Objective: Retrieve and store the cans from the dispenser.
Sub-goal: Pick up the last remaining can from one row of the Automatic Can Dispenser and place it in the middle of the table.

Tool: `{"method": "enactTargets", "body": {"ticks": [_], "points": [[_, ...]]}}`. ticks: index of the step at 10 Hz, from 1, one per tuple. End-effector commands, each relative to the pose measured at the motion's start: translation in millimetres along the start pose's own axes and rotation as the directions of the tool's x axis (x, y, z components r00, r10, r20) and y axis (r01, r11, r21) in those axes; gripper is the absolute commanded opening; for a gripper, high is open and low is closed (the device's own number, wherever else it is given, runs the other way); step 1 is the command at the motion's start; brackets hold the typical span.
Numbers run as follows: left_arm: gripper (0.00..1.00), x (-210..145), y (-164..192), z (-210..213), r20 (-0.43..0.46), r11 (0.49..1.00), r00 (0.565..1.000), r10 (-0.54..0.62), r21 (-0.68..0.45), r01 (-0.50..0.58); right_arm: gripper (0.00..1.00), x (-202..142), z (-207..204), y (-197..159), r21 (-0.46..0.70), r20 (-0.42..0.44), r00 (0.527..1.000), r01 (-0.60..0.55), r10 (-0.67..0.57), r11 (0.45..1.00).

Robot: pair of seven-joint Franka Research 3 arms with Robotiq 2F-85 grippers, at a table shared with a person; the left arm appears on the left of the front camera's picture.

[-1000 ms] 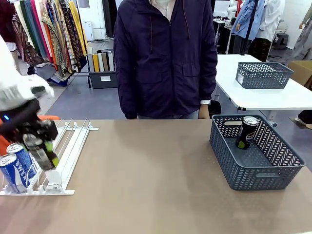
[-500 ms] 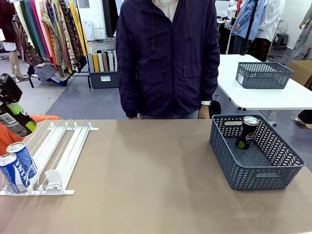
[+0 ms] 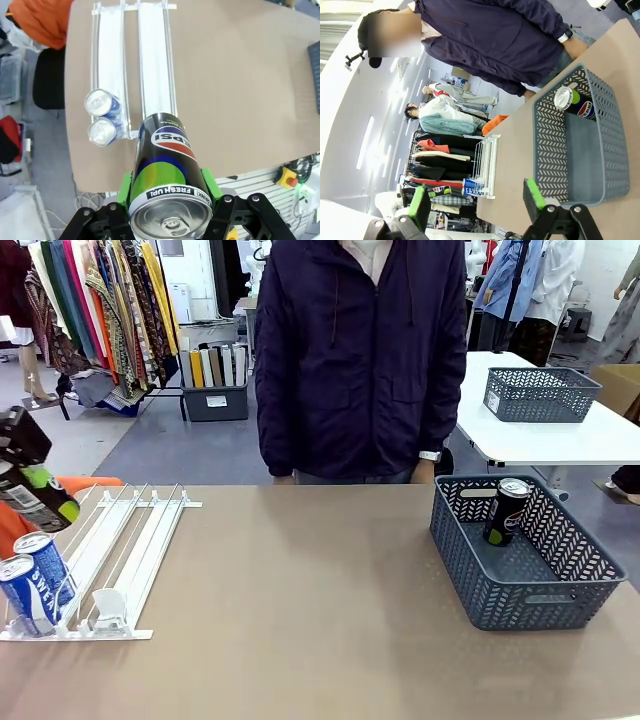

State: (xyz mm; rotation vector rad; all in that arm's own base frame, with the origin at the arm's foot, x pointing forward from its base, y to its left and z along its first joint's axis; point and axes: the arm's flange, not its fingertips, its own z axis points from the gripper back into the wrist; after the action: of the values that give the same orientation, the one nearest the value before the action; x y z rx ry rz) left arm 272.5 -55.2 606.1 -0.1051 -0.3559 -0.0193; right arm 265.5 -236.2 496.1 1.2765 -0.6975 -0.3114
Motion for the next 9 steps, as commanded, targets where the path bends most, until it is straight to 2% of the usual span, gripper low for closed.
{"method": "enactTargets", "body": {"ticks": [1,3,5,6,7,8,9], "points": [[0.0,19,-61,-14,0.021,0.992,0.996,-0.088,-0.087,0.089,1.0,2,0,1,0.018,0.012,1.0,-0.023,0.023,1.0],[0.0,57,-151,-43,-0.035,0.978,0.983,-0.179,-0.117,0.173,1.0,2,0,1,0.018,0.012,1.0,-0.023,0.023,1.0],[0.0,93,-241,-93,-0.189,0.927,0.913,-0.362,-0.174,0.332,1.0,2,0,1,0.018,0.012,1.0,-0.023,0.023,1.0],[0.0,102,-290,-123,-0.189,0.916,0.901,-0.39,-0.179,0.359,1.0,2,0,1,0.018,0.012,1.0,-0.023,0.023,1.0],[0.0,105,-324,-150,-0.18,0.924,0.909,-0.377,-0.144,0.355,1.0,2,0,1,0.018,0.012,1.0,-0.023,0.023,1.0],[0.0,105,-348,-180,-0.198,0.917,0.895,-0.399,-0.098,0.387,1.0,2,0,1,0.018,0.012,1.0,-0.023,0.023,1.0],[0.0,102,-360,-207,-0.204,0.913,0.89,-0.407,-0.056,0.405,1.0,2,0,1,0.018,0.012,1.0,-0.023,0.023,1.0]]}}
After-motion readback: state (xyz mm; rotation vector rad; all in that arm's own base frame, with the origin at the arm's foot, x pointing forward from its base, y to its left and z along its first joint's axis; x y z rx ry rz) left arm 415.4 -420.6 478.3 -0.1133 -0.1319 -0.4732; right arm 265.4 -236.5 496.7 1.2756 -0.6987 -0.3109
